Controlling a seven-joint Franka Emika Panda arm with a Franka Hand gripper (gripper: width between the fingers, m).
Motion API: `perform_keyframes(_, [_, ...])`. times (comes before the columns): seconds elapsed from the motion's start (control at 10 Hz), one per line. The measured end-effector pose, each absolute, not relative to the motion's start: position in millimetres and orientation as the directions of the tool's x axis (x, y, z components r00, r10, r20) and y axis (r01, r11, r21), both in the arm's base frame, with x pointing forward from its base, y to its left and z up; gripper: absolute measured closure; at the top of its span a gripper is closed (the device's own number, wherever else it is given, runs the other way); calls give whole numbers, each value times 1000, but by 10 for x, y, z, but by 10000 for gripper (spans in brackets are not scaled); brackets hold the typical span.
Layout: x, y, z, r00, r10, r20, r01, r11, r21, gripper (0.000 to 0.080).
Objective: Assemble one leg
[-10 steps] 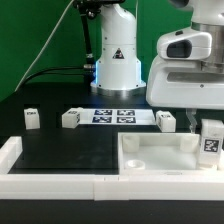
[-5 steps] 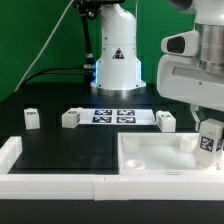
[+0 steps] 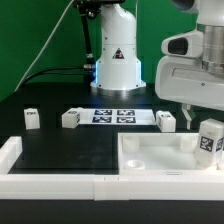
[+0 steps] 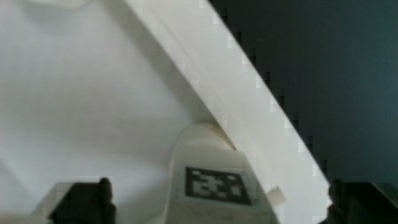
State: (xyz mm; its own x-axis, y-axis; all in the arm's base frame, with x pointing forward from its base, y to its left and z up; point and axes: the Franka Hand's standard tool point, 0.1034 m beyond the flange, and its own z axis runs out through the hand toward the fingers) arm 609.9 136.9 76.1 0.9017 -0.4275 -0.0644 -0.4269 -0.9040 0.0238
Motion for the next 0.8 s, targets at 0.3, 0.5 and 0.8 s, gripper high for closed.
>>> perform_keyframes(0.3, [6113, 1301, 722, 998, 0, -70, 0, -1000, -1, 151])
perform_keyframes(0.5, [6128, 1296, 733, 961, 269, -65, 270, -963, -4, 150])
perform_keyframes(0.8, [6142, 1276, 740, 828, 557, -65, 558, -830, -5, 150])
